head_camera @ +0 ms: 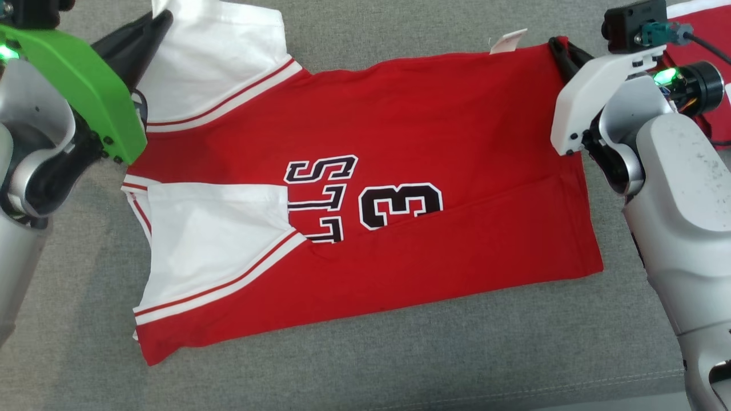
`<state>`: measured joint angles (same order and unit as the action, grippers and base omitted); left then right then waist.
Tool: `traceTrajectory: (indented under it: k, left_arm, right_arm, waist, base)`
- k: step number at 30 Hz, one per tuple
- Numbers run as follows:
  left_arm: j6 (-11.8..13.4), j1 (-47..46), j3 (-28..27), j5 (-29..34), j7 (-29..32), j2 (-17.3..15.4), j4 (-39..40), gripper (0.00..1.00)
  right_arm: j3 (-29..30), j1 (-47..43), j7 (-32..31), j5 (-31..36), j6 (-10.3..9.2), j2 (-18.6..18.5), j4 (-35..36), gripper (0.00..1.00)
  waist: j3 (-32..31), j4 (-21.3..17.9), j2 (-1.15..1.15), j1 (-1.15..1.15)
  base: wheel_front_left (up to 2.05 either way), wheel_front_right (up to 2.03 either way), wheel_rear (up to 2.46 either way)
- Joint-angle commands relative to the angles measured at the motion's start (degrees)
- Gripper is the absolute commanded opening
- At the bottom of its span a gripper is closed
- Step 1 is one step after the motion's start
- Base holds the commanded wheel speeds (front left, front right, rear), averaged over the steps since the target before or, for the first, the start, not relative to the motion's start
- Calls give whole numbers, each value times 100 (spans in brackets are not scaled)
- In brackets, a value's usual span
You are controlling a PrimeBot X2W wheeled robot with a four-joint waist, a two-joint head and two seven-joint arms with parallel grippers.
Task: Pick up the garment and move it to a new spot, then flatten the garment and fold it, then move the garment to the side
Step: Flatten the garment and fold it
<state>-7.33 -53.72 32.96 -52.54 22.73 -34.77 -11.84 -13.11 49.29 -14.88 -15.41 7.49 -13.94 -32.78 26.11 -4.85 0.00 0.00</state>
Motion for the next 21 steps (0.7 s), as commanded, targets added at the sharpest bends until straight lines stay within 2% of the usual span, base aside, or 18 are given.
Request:
traceTrajectory:
  k: [1,5,11,16,21]
  left_arm:
    - [-19,237,-6,-64,-102,-102,147,0]
    - [8,851,-56,-200,-358,-323,636,0]
    - [280,1936,-130,-326,-785,-514,1296,0]
    - [503,2778,-122,-419,-1189,-464,1562,0]
    - [594,3360,-78,-490,-1535,-344,1540,0]
  right_arm:
    - [-47,-167,119,-99,-1,-92,68,0]
    - [-206,-571,438,-319,-1,-316,327,0]
    - [-342,-1306,713,-665,-1,-669,738,0]
    - [-257,-1845,778,-780,-2,-857,1011,0]
    - [-163,-2281,753,-723,-2,-938,1269,0]
  waist:
    - [-162,54,0,0]
    - [-362,149,0,0]
    - [-630,300,0,0]
    - [-793,386,0,0]
    - [-942,427,0,0]
  base:
    - [0,0,0]
    - [0,0,0]
    - [0,0,0]
    - [0,0,0]
    - [0,0,0]
